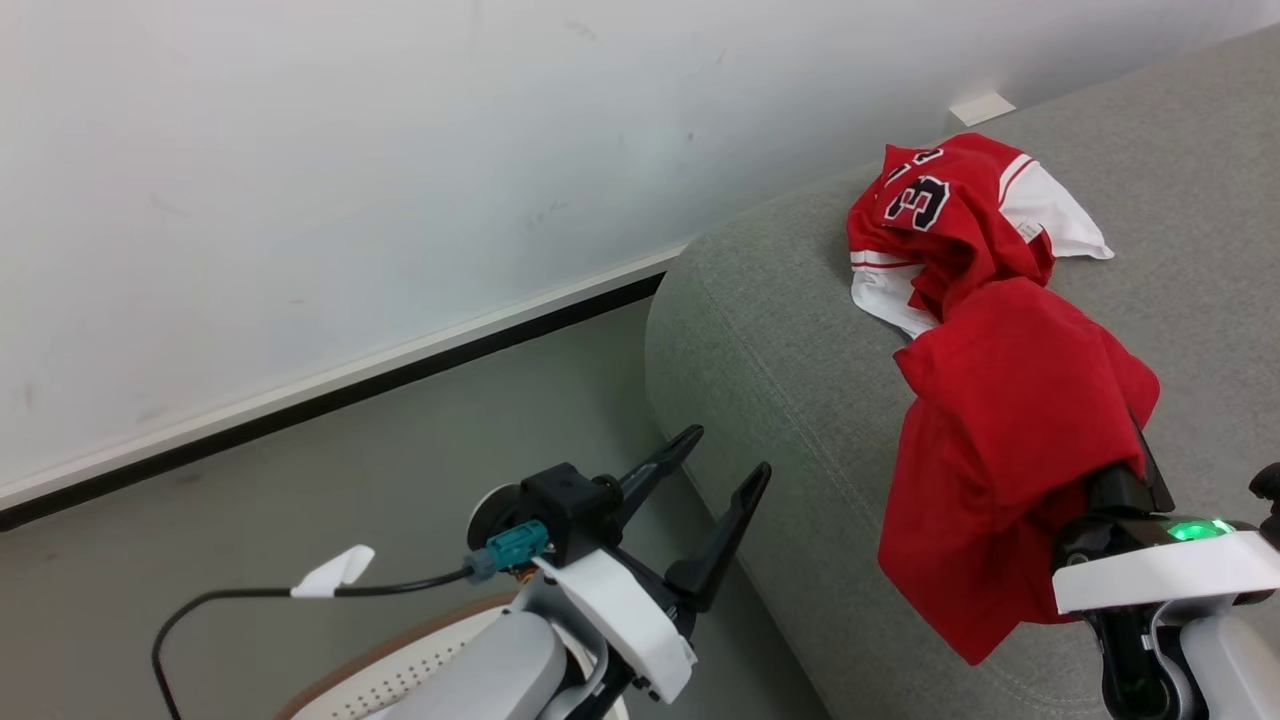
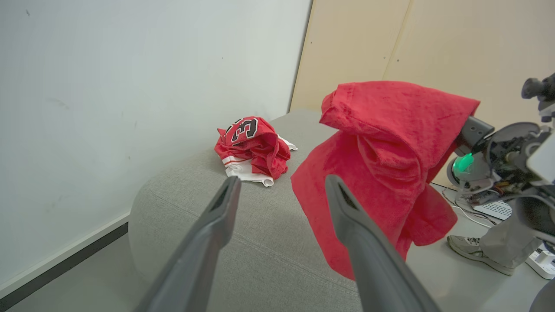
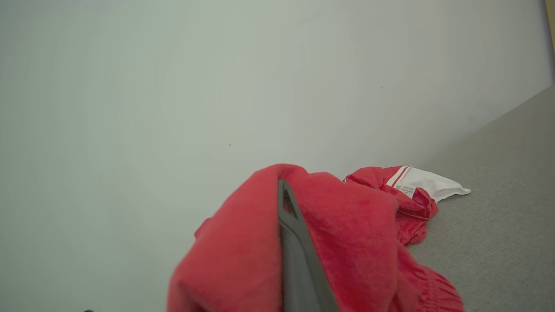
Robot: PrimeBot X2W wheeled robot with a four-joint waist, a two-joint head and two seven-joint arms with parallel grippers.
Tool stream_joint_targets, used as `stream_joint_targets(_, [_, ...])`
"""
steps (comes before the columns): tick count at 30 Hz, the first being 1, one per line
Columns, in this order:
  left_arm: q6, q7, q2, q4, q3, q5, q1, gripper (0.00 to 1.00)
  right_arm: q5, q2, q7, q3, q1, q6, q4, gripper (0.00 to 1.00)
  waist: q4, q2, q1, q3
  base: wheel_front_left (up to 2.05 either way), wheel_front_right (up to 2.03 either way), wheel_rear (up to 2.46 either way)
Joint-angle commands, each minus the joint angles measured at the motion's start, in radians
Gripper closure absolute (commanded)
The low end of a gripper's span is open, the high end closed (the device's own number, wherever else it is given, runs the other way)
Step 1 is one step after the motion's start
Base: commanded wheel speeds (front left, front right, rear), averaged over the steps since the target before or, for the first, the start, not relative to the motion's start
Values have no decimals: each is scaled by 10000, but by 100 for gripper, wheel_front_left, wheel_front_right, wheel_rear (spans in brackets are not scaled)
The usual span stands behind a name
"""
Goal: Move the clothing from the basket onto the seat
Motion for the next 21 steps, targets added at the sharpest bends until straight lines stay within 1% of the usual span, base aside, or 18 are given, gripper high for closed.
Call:
stream_joint_targets(1, [-16, -16, 19, 61, 18, 147, 91, 0, -5, -77, 5, -67, 72, -19, -59, 100, -85, -1, 0, 47, 0, 0, 0])
stream_joint_targets(7, [-102, -23, -81, 134, 50, 274, 0, 0, -151, -244, 7, -379, -173, -19, -91, 100, -90, -1, 0, 160, 0, 0, 0])
stream_joint_targets(11, [-149, -25, -89, 214, 11, 314, -173, 0, -353, -578, 7, -839, -616, -19, -81, 100, 90, -1, 0, 497, 0, 0, 0])
stream_joint_targets(13, [-185, -13, -62, 283, -43, 361, -279, 0, -379, -821, 7, -1068, -876, -19, 40, 100, 241, -1, 0, 733, 0, 0, 0])
stream_joint_targets(16, [-198, 69, -47, 313, -87, 402, -531, 0, -418, -1355, 7, -1462, -1491, -19, 373, 100, 542, -1, 0, 1248, 0, 0, 0])
stream_joint_targets(21, [-165, 311, 99, 252, -80, 570, -1057, 0, -460, -2268, 137, -1679, -2784, -21, 1416, 100, 1041, -1, 0, 2384, 0, 0, 0])
